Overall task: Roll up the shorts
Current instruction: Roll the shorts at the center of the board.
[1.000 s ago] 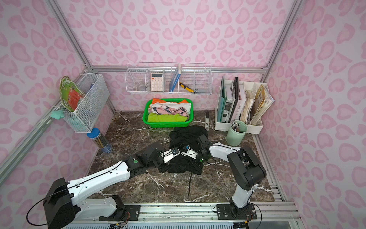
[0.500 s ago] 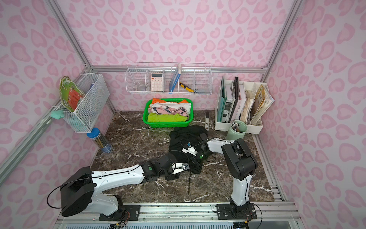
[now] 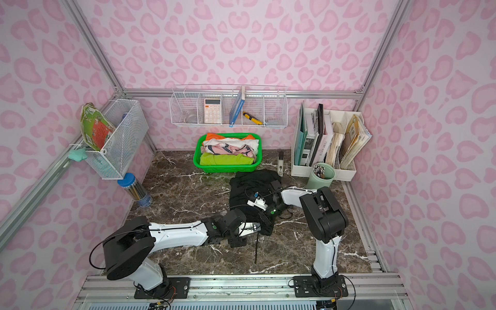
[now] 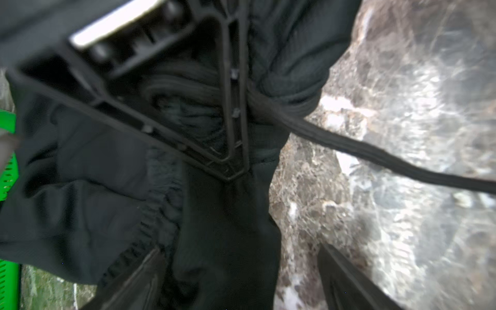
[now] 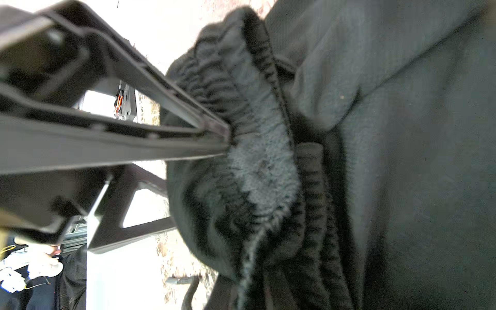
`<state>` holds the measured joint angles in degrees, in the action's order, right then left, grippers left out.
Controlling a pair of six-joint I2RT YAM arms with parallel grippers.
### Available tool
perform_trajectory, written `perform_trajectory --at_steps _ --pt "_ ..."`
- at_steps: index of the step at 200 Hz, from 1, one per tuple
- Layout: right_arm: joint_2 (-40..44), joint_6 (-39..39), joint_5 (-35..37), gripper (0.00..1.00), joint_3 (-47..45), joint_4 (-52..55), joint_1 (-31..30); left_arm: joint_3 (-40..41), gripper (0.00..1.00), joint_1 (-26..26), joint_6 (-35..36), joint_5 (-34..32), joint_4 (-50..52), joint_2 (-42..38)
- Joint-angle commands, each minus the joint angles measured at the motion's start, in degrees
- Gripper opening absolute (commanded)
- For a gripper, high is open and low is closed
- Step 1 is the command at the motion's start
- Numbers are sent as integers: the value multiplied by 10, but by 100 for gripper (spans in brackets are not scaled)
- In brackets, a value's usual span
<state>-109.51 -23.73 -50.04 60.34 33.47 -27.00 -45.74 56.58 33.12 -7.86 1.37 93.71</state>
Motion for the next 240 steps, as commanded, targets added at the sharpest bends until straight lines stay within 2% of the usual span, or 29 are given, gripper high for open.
perform_trajectory --at_steps 1,16,41,60,76,87,106,131,148,170,191,240 --pt "-1 6 31 0 0 8 0 1 69 -2 1 -3 -15 12" --pt "1 6 29 0 0 7 -1 0 55 -3 -3 -2 -30 21" --pt "4 7 25 0 -1 5 0 -13 39 -6 -12 6 -10 34" --pt "6 18 38 16 -5 -5 2 -31 21 -10 -25 17 23 41" --pt "10 42 55 31 -11 -28 7 -39 13 -11 -34 23 35 40" --pt "16 60 65 46 -17 -47 15 -40 12 -13 -41 24 41 36" --pt "36 82 69 59 -23 -74 31 -38 11 -13 -49 28 46 26" --pt "73 111 66 85 -38 -110 60 -41 11 -13 -59 36 57 18" --pt "102 133 69 98 -51 -133 81 -44 11 -14 -63 47 68 17" --pt "132 154 85 99 -63 -148 106 -51 11 -14 -65 49 81 19" --pt "158 184 129 99 -71 -165 125 -59 10 -15 -68 60 98 16" --pt "269 214 261 99 -117 -227 147 -129 10 -47 -91 178 235 15"
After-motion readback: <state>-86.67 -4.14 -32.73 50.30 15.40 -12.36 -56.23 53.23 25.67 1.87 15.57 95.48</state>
